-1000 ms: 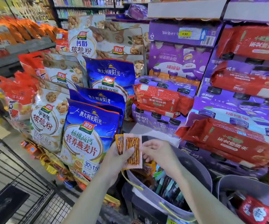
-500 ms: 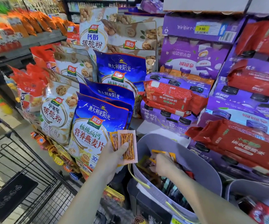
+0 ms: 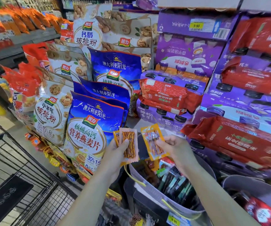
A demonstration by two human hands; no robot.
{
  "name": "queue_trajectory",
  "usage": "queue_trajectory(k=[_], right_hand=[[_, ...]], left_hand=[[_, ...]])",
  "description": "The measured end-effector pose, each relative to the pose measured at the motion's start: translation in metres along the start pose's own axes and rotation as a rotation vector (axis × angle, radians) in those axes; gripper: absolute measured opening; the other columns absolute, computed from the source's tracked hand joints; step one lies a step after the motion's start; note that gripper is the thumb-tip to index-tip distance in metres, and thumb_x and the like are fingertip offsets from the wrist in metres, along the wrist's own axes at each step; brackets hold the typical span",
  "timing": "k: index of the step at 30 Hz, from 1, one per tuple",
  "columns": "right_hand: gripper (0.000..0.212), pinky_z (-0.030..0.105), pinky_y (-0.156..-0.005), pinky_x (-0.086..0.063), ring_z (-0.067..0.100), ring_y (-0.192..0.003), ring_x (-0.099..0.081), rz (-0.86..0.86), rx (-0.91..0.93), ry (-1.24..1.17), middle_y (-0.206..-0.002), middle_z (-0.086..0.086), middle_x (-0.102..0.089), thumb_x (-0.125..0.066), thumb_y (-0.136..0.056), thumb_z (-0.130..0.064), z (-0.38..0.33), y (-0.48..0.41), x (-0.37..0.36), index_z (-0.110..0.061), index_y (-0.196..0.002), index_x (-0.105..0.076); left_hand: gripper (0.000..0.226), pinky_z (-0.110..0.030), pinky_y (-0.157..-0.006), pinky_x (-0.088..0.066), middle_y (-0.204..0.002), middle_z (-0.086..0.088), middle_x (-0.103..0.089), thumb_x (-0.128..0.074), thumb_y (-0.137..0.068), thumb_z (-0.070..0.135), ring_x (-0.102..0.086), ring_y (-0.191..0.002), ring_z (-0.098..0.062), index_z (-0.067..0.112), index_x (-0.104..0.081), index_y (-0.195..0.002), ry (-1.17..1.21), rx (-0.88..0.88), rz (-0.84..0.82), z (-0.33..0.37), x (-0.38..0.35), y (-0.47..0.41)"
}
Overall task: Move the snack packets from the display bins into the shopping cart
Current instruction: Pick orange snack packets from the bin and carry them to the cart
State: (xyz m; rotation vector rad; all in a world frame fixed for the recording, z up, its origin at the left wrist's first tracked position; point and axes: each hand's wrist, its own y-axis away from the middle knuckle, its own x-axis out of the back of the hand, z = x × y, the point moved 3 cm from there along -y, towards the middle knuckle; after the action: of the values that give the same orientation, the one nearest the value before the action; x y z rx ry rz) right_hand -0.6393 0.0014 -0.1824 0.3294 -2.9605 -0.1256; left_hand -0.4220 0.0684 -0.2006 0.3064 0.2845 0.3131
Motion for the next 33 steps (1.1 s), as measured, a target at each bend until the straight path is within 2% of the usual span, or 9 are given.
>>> queue_trajectory(k=[6, 10, 14, 16, 19, 21, 24, 29, 33], right_hand=[[0.018, 0.027, -0.065, -0.052, 0.006, -0.066, -0.067, -0.004, 0.051, 0.102, -0.074, -0.005, -0.075, -0.085, -0.084, -0.028, 0.004, 0.008, -0.037, -0.019, -0.078, -0.071], [0.022, 0.023, -0.062, -0.051, 0.006, -0.064, -0.066, -0.078, 0.076, 0.088, -0.073, -0.004, -0.075, -0.080, -0.081, -0.045, 0.014, 0.008, -0.040, -0.024, -0.079, -0.073], [0.037, 0.032, -0.060, -0.055, 0.013, -0.056, -0.063, -0.094, -0.140, 0.014, -0.070, 0.005, -0.072, -0.078, -0.085, -0.048, 0.038, -0.005, -0.030, -0.012, -0.080, -0.075], [0.038, 0.032, -0.057, -0.050, 0.014, -0.054, -0.058, -0.152, -0.236, 0.257, -0.066, 0.007, -0.067, -0.075, -0.091, -0.041, 0.059, -0.012, -0.028, -0.004, -0.082, -0.073], [0.055, 0.033, -0.060, -0.041, 0.024, -0.065, -0.062, -0.324, -0.274, 0.788, -0.071, 0.008, -0.068, -0.067, -0.093, -0.056, 0.080, -0.013, -0.040, -0.002, -0.095, -0.073], [0.046, 0.034, -0.060, -0.040, 0.033, -0.077, -0.066, -0.386, -0.258, 0.931, -0.073, 0.011, -0.069, -0.063, -0.096, -0.052, 0.084, -0.015, -0.049, -0.007, -0.087, -0.071], [0.045, 0.029, -0.052, -0.031, 0.025, -0.072, -0.053, -0.441, -0.261, 1.023, -0.058, 0.004, -0.045, -0.063, -0.098, -0.036, 0.084, -0.021, -0.060, -0.013, -0.063, -0.046], [0.020, 0.029, -0.067, -0.041, 0.020, -0.083, -0.056, -0.490, -0.327, 1.069, -0.086, 0.011, -0.057, -0.054, -0.100, -0.016, 0.082, -0.022, -0.064, -0.010, -0.081, -0.054], [0.008, 0.023, -0.076, -0.041, 0.015, -0.088, -0.055, -0.422, -0.349, 0.817, -0.097, 0.002, -0.062, -0.073, -0.093, -0.021, 0.080, -0.025, -0.046, -0.018, -0.100, -0.070]], left_hand=[[0.031, -0.039, -0.081, -0.065, -0.122, -0.003, -0.079, -0.064, -0.103, 0.040, -0.077, -0.111, -0.024, 0.026, -0.067, -0.130, 0.060, 0.003, -0.084, -0.001, -0.029, 0.006], [0.027, -0.046, -0.089, -0.063, -0.118, -0.012, -0.079, -0.074, -0.098, 0.020, -0.077, -0.108, -0.029, 0.018, -0.067, -0.124, -0.010, -0.037, -0.049, -0.005, -0.027, 0.007], [0.025, -0.039, -0.082, -0.063, -0.113, -0.003, -0.081, -0.072, -0.100, 0.019, -0.079, -0.103, -0.022, 0.021, -0.066, -0.124, 0.022, -0.023, 0.021, -0.002, -0.015, 0.007], [0.023, -0.031, -0.072, -0.061, -0.111, 0.001, -0.081, -0.072, -0.100, 0.023, -0.079, -0.100, -0.017, 0.025, -0.066, -0.122, 0.034, -0.011, 0.056, 0.000, -0.007, 0.008], [0.024, -0.032, -0.071, -0.057, -0.111, 0.000, -0.081, -0.072, -0.100, 0.027, -0.080, -0.099, -0.019, 0.026, -0.065, -0.123, 0.027, -0.011, 0.084, 0.000, 0.000, 0.009], [0.022, -0.032, -0.070, -0.058, -0.111, 0.000, -0.081, -0.072, -0.101, 0.027, -0.080, -0.100, -0.019, 0.027, -0.065, -0.122, 0.026, -0.018, 0.079, 0.000, 0.001, 0.011], [0.023, -0.025, -0.063, -0.060, -0.110, 0.004, -0.081, -0.072, -0.100, 0.027, -0.080, -0.098, -0.015, 0.030, -0.065, -0.122, 0.033, -0.025, 0.069, -0.001, 0.002, 0.012], [0.022, -0.022, -0.063, -0.061, -0.110, 0.004, -0.081, -0.072, -0.100, 0.026, -0.079, -0.098, -0.015, 0.031, -0.066, -0.120, 0.044, -0.038, 0.063, -0.002, 0.003, 0.011], [0.025, -0.038, -0.087, -0.062, -0.111, 0.002, -0.081, -0.074, -0.099, 0.025, -0.079, -0.100, -0.019, 0.027, -0.066, -0.122, 0.061, -0.051, 0.068, -0.001, 0.005, 0.007]])
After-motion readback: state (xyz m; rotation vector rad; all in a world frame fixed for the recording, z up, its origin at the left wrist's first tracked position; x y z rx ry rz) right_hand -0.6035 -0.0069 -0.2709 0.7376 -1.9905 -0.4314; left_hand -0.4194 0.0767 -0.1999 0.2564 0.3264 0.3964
